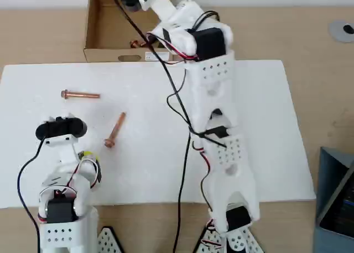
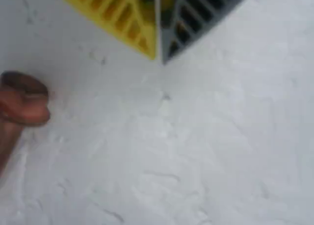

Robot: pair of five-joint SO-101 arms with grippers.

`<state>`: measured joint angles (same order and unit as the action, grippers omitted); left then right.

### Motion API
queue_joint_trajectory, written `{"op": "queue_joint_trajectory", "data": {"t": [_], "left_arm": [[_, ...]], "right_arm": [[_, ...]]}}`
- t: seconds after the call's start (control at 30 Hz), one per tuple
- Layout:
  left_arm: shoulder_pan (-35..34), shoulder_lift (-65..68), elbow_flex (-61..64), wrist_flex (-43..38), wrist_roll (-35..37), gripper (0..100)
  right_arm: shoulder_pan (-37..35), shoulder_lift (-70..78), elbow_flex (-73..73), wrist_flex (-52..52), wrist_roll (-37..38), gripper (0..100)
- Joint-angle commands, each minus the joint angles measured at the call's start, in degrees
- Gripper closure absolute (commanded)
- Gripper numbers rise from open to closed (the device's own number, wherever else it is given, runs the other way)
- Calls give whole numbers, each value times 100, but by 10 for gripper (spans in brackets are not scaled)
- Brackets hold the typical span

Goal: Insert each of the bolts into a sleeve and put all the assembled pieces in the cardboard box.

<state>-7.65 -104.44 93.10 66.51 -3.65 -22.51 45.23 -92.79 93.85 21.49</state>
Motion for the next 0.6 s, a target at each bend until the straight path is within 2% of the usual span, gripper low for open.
{"op": "queue_joint_trajectory", "data": {"t": [0.0,0.23,0.4,0.57], "left_arm": [[-44,-40,-35,-53,-26,995],[-44,-40,-35,-53,-26,995],[-44,-40,-35,-53,-26,995],[-44,-40,-35,-53,-26,995]], "right_arm": [[-4,-760,-277,747,0,989],[84,-1323,13,862,-316,989],[207,-2149,1182,862,-325,989],[215,-3284,2985,862,-325,989]]}}
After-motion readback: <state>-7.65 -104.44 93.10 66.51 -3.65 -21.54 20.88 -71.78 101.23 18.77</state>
